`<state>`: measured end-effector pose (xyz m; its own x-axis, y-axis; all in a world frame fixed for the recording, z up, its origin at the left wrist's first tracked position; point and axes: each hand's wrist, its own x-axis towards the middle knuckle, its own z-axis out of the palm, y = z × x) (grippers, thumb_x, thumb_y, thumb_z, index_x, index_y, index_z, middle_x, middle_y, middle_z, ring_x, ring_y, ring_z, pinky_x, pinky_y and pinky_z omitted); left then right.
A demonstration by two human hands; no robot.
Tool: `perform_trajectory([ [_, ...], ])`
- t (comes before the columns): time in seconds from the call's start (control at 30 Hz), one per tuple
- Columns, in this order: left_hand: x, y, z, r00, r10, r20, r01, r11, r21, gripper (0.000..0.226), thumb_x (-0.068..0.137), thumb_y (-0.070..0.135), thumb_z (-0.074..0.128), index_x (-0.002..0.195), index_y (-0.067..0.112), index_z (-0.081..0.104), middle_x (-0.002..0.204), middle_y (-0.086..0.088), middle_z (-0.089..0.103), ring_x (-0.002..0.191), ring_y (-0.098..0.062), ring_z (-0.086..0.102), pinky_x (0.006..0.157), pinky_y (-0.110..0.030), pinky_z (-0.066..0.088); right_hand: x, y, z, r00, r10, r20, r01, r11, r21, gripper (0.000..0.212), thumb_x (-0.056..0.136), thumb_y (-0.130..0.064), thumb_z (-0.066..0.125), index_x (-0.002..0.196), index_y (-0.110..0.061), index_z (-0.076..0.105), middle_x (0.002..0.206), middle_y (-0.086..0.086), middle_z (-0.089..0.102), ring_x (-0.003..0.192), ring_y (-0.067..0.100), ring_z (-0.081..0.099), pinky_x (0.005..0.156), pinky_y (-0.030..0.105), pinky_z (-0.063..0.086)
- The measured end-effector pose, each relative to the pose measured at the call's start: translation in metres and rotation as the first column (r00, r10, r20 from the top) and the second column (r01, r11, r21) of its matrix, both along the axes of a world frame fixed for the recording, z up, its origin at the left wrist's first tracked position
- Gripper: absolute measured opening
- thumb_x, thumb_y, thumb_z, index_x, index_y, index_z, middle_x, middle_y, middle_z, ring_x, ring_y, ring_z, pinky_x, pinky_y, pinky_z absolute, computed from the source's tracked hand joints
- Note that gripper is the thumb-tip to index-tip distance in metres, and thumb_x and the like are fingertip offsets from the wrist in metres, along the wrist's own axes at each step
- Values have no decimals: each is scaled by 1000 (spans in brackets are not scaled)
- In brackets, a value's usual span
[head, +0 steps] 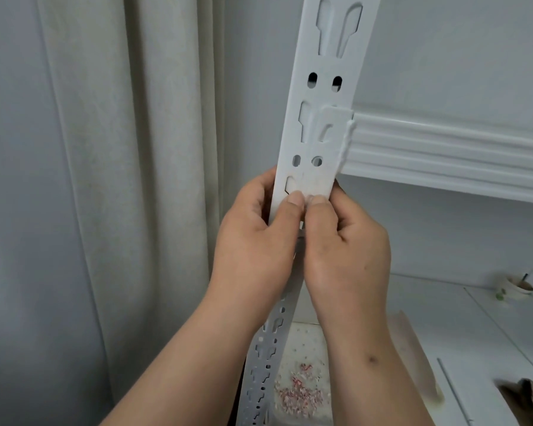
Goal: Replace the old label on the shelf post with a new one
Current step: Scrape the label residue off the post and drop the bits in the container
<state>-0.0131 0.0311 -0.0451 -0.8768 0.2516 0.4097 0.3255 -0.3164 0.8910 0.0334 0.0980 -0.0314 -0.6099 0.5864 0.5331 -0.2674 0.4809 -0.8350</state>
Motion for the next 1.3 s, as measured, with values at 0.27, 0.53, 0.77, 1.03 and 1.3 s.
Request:
perform_trajectory([
  [0.27,1,-2,-3,996,-90,-13,91,995,32,36,97,17,53,130,30,58,112,3,74,104,-25,71,93,-53,54,4,2,1,998,61,-16,-62,996,-61,26,93,-25,51,107,-34,72,68,-19,69,60,-6,59,53,4,40],
  [0.53,2,3,-3,998,-62,18,60,993,106,28,97,18,57,120,31,64,102,3,77,100,-30,71,90,-55,56,3,3,1,998,60,-26,-61,997,-45,29,93,-23,51,109,-35,71,65,-21,67,57,-8,58,51,2,38],
  [0.77,-1,5,-5,998,-66,-1,66,992,104,27,95,20,60,122,25,64,105,3,77,98,-18,73,91,-45,56,0,2,-2,997,47,-61,-51,996,-77,27,93,-28,52,111,-32,71,83,-18,73,68,-12,62,56,0,40],
  [1.03,-1,5,-7,998,-44,-36,47,995,88,27,93,20,61,120,25,65,105,4,77,99,-16,73,91,-44,56,5,4,-3,996,85,-21,-86,996,-34,32,93,-22,50,116,-36,68,86,-31,70,73,-15,62,57,-1,41],
  [1.3,2,9,-4,998,3,-58,1,997,77,17,94,23,61,108,27,70,96,2,77,90,-18,74,85,-46,59,-4,2,-3,999,10,-48,-13,997,-77,26,93,-32,50,101,-25,74,65,-14,64,57,-6,56,53,5,40],
])
